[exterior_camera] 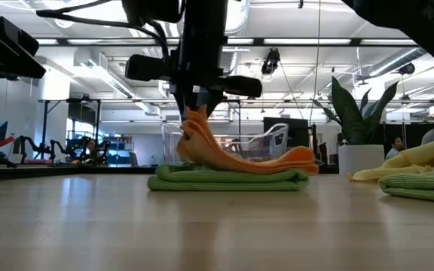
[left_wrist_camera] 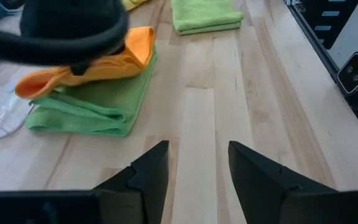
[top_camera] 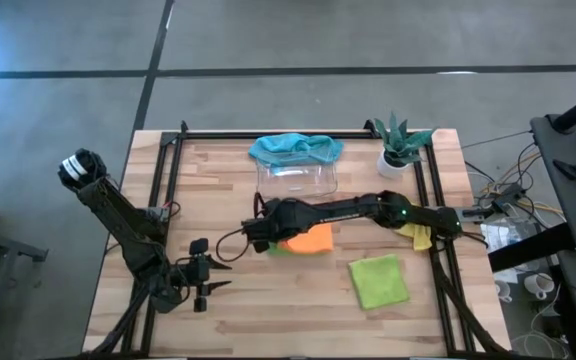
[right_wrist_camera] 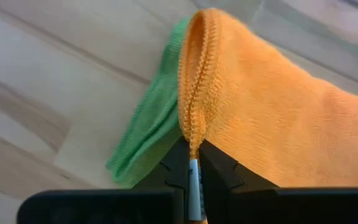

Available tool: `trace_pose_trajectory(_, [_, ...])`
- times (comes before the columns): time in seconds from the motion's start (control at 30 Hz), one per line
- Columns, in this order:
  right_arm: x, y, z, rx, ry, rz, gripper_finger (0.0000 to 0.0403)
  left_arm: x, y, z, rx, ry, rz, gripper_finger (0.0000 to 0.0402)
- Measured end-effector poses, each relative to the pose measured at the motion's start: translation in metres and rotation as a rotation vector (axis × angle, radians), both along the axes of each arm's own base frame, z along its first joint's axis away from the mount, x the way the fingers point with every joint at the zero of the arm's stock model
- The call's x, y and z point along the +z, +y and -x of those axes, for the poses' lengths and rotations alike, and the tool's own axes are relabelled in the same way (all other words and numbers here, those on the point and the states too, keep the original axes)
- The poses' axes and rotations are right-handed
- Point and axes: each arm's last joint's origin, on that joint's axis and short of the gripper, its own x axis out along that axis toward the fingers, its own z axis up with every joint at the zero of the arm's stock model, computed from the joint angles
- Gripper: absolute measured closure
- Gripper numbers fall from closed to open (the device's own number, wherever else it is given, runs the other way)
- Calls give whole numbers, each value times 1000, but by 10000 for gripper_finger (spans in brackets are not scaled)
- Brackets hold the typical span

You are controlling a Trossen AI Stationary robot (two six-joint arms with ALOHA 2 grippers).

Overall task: Fold microfiber towels
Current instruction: Stack the orange microfiber cloth on top of the green microfiber cloth

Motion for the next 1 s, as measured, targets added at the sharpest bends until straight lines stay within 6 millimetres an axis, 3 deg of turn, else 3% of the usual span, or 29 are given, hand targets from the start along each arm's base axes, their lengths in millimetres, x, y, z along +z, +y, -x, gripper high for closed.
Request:
trace_pose_trajectory(0.23, [31,-2,6,5,-70,-14,385,0,0,0,0,1,-1,251])
trace_pose_trajectory(0.7, [17,-8,4,-45,-56,8,380,-5,2,2,4,8,-4,251])
trace_pose_trajectory(1.0, [5,-6,-9,55,-150,11,287,-5,2,2,11,8,10,251])
